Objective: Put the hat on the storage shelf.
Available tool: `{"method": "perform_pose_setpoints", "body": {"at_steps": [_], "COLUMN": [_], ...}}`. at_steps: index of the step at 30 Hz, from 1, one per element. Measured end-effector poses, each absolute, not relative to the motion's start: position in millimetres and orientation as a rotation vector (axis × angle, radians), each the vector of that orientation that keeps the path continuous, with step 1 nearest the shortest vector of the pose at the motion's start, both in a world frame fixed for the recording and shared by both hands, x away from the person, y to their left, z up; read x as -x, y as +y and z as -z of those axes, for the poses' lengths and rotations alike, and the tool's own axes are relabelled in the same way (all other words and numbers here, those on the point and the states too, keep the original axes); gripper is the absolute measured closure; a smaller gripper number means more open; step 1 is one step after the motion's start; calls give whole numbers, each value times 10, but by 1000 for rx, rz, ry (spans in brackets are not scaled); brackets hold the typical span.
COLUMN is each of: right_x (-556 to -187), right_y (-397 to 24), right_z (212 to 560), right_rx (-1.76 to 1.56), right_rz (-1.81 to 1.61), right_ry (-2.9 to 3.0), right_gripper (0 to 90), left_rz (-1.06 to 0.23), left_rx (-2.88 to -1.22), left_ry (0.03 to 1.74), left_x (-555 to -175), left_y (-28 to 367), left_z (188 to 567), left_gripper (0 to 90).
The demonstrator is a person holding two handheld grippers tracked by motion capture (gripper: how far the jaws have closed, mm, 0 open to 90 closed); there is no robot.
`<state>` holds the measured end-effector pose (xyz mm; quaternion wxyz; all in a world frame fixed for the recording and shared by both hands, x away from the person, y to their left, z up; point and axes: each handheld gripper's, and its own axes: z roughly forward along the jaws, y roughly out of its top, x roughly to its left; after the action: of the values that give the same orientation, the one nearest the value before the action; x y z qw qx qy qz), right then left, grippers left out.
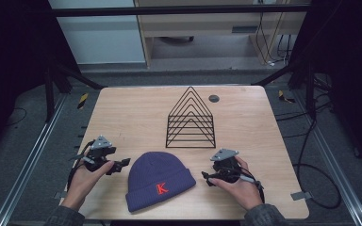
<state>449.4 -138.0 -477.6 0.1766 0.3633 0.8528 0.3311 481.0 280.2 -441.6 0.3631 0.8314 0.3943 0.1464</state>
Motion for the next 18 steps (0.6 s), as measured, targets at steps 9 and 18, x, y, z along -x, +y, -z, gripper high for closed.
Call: {"method": "perform_pose_setpoints", "body": {"at_steps": [9, 18], "right_x": [-4433, -4467], "right_y": [-1422, -1432], "right_z": [4754, 4802], "right_rx": [-1025, -1038], "right_rz": [-934, -897], "right_ry": [2400, 2399], "right_gripper": [244, 246], "left_rz": [-317, -262], "left_rx": [-2283, -2380], "left_ry": [999, 1007], "left_x": [-4910, -5063], "left_y": [2525, 2330], "left_z": [4344, 4393], "left_gripper": [213, 313]}}
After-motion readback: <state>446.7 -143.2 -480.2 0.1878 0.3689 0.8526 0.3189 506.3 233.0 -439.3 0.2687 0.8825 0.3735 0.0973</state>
